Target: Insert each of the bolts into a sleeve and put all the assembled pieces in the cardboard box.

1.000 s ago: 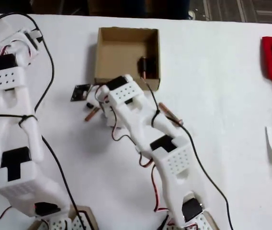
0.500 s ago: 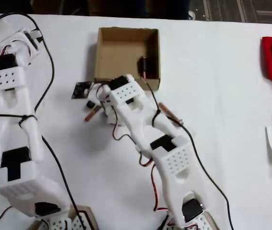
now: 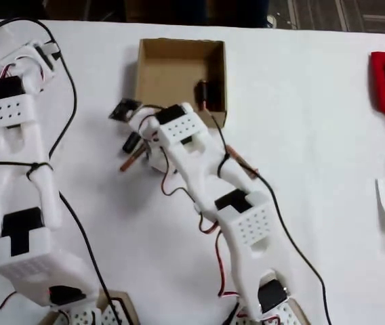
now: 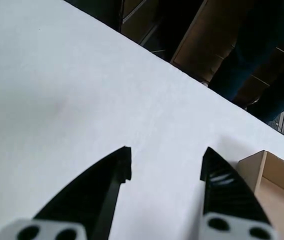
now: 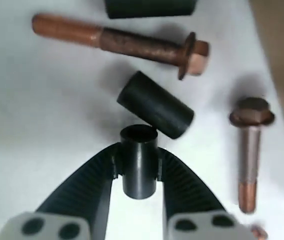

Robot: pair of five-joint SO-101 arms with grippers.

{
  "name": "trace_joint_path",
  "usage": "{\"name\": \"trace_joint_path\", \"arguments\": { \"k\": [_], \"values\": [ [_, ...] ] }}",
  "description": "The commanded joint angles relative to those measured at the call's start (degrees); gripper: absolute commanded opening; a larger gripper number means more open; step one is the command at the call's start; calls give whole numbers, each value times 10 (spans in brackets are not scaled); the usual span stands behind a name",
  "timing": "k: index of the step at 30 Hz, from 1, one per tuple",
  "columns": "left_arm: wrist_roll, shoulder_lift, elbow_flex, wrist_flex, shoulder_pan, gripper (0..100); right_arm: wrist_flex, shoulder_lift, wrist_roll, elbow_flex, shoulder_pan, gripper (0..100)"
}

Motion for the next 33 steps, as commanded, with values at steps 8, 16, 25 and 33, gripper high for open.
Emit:
{"name": "trace_joint_path", "arguments": {
  "k": [8,16,25,33],
  "values": [
    [1,-3,-30,19,14,242,20,-92,-73,13,33,22],
    [0,-3,-28,24,21,242,15,-108,-173,24,95,22],
    [-63,-2,-65,117,116,242,-175,-315,-177,268,109,22],
    [-151,-1,-96,203,195,242,-269,-474,-177,367,153,21]
  ]
}}
